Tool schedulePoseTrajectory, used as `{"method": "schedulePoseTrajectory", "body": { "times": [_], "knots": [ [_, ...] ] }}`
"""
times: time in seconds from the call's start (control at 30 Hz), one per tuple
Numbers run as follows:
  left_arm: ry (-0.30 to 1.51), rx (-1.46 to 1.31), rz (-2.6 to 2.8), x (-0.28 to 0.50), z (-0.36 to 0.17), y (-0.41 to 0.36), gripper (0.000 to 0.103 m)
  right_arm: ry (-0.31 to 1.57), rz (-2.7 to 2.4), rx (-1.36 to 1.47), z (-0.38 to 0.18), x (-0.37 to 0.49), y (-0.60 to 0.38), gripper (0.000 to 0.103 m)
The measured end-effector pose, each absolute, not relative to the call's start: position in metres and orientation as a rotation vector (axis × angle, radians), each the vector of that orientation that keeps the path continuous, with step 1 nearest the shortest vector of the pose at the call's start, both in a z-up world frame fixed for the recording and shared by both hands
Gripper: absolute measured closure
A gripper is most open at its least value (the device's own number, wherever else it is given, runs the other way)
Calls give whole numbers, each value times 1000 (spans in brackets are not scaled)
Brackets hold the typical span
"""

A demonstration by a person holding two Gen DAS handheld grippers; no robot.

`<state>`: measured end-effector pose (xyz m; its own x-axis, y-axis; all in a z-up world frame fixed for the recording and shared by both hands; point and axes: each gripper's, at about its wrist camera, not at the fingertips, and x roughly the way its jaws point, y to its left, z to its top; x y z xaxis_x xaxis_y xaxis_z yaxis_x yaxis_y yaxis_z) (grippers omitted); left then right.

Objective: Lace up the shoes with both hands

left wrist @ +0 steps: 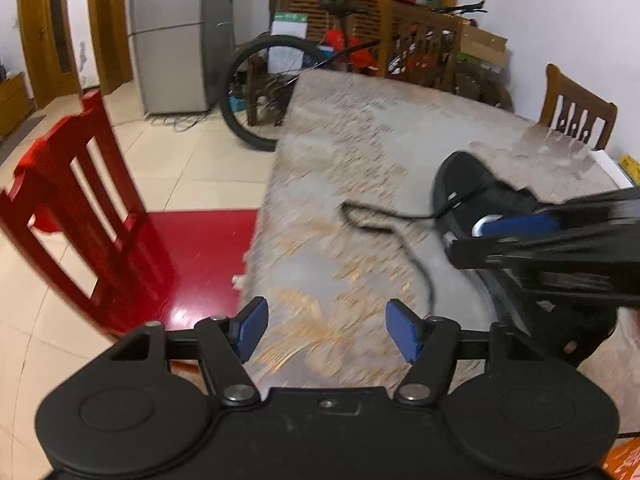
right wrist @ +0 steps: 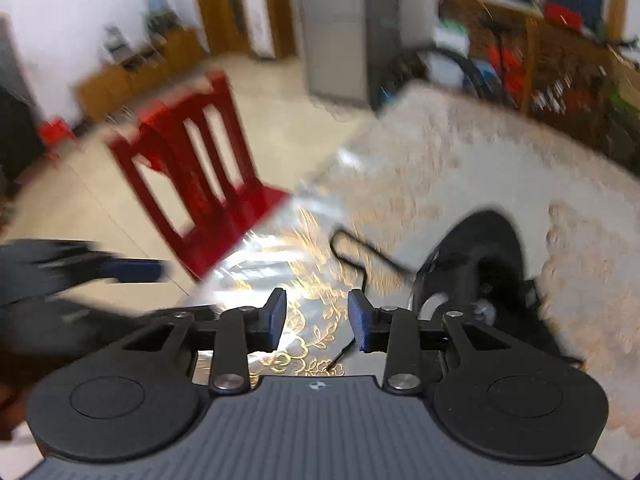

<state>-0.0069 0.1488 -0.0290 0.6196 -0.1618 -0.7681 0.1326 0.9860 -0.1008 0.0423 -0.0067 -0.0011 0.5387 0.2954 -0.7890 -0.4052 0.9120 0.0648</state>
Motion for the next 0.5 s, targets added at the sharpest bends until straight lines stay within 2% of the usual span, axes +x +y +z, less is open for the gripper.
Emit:
{"method": "schedulePoseTrajectory", "body": {
  "times": [0.1,0.33,0.4,0.43,0.47,0.5],
  "knots": [
    [900,-68,-171,-11,-37,167,40,1011,283,-167,-34,59,13,67],
    [889,-74,-239,3,-46,190,40,1064,136,-242,-74,73,33,66],
    [882,-58,-268,10,-46,192,40,1046,123,-255,-76,74,35,69],
    [879,-49,-281,13,-47,192,40,1048,123,-263,-76,74,35,89],
    [876,-34,-294,16,-47,191,40,1061,126,-257,-76,76,32,102],
    [872,-17,-307,20,-48,190,40,1078,133,-225,-75,77,27,102]
  ]
}}
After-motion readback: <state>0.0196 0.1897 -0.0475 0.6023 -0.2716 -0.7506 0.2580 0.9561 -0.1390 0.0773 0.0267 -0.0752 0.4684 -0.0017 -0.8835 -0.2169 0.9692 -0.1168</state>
